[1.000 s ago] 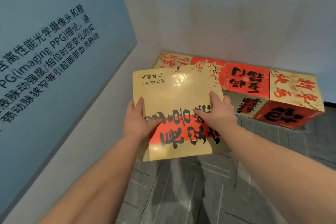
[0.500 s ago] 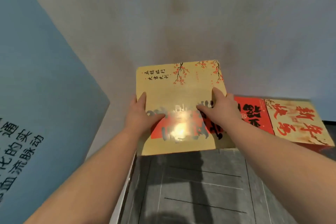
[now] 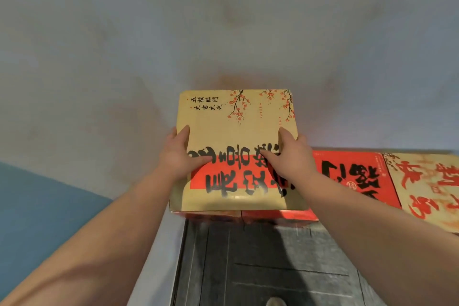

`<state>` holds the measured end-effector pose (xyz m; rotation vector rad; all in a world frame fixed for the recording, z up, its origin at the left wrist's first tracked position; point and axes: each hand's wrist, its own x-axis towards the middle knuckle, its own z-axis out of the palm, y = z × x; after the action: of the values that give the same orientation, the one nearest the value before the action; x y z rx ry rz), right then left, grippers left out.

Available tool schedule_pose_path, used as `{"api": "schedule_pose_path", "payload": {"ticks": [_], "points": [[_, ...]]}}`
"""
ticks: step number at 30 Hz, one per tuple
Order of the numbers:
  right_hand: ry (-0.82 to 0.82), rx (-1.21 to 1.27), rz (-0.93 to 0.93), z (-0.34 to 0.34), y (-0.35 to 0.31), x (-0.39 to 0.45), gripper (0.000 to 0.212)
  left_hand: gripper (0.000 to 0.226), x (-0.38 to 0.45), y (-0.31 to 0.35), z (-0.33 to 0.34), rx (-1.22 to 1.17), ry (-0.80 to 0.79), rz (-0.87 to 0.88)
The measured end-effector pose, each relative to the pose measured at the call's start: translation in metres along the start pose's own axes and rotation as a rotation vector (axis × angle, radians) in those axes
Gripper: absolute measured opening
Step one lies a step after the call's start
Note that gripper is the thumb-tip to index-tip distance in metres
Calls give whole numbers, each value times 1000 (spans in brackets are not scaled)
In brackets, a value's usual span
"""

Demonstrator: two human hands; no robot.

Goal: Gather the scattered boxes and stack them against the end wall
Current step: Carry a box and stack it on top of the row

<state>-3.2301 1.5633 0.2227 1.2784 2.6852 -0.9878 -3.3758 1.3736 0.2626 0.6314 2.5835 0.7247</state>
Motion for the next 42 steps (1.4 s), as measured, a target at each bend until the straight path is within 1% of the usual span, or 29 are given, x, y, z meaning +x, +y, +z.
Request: {"api": "schedule_pose_path", "payload": {"ticks": [2,5,7,8,11,15,21,26,34,42], "points": [[-23,-16,23,5,-4,16,64,95,19,-8,3,14,-19,-16],[-48,-27,30,13,-10,33,43,98,46,-22,6,34,-47,-31],[-53,-25,39,20,-12,41,37,101,62,-32,9,46,-73,-34],[-61,-19,51,24,-12,43,37,103,67,-36,11,47,-86,-45],[-97,-11,100,34,-16,43,46,106,78,-51,16,73,-114,-70],[-105,3,130,47,-19,46,37,103,92,-64,20,117,-126,-67],[-120,11,138,68,-19,49,32,105,106,-86,27,183,-158,-91],[-135,10,140,84,-16,50,36,104,106,-100,38,263,-184,-68],[-127,-9,105,97,-20,48,35,98,104,-117,41,192,-167,-55],[-117,-35,103,101,-27,49,40,91,100,-118,39,168,-135,-23]]}}
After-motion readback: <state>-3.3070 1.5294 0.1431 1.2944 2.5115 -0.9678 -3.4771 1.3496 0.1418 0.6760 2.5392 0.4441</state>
